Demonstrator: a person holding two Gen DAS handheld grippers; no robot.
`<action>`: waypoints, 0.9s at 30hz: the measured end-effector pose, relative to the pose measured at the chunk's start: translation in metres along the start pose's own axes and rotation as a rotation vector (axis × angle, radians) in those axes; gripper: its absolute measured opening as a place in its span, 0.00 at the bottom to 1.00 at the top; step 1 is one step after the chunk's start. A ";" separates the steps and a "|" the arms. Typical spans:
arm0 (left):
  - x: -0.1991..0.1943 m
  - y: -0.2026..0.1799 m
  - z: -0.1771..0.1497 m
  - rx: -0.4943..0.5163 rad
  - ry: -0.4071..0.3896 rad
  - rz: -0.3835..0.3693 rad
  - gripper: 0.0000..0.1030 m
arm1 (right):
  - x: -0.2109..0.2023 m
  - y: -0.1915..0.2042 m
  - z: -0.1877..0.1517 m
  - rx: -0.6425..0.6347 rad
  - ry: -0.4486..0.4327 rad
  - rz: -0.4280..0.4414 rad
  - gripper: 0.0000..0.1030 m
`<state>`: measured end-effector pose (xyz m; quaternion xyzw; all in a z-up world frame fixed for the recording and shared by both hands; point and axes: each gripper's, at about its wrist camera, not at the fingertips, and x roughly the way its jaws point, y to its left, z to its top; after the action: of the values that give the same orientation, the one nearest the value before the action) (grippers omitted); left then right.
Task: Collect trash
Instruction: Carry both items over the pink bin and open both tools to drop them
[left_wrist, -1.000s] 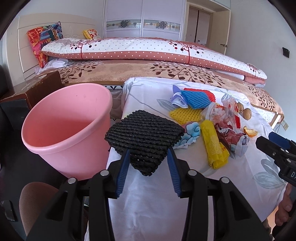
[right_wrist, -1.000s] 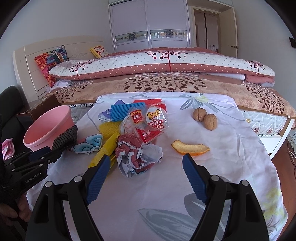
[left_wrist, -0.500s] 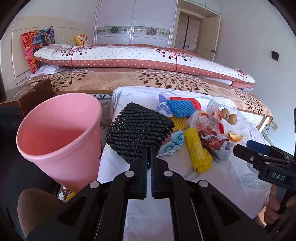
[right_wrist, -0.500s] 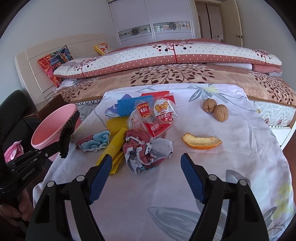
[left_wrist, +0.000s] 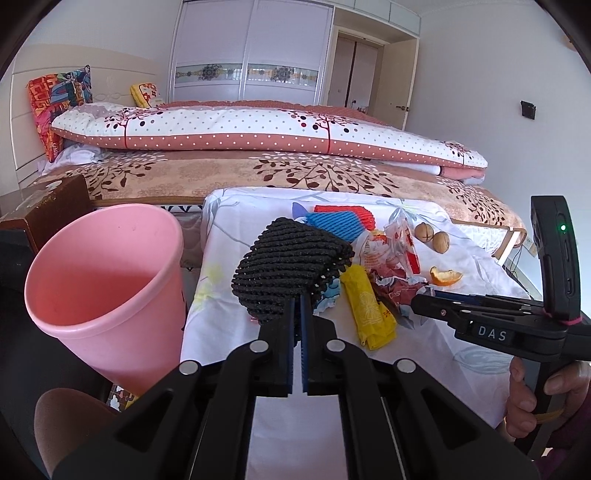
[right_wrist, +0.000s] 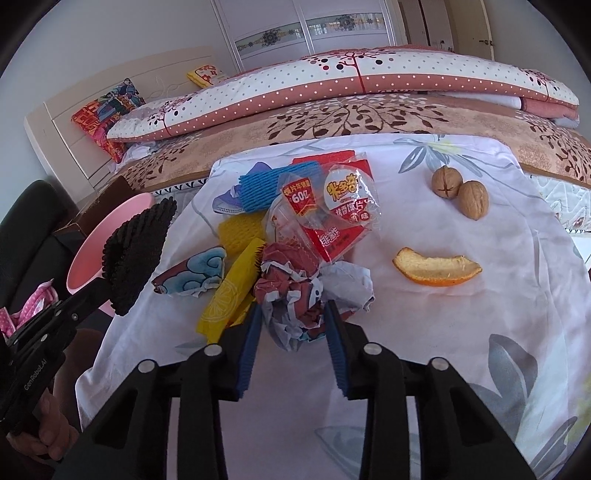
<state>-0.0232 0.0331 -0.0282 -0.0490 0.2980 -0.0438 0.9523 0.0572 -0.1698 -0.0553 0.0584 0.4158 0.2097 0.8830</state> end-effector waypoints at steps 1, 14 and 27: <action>0.000 0.000 0.000 -0.001 -0.002 -0.003 0.02 | -0.001 -0.001 0.000 0.005 0.001 0.002 0.17; -0.021 0.004 0.020 0.013 -0.091 -0.050 0.02 | -0.067 0.018 -0.003 -0.070 -0.102 0.011 0.10; -0.061 0.051 0.033 -0.049 -0.173 0.051 0.02 | -0.065 0.101 0.048 -0.162 -0.147 0.191 0.10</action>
<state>-0.0518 0.0932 0.0269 -0.0684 0.2169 -0.0080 0.9738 0.0244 -0.1019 0.0502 0.0416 0.3242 0.3209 0.8889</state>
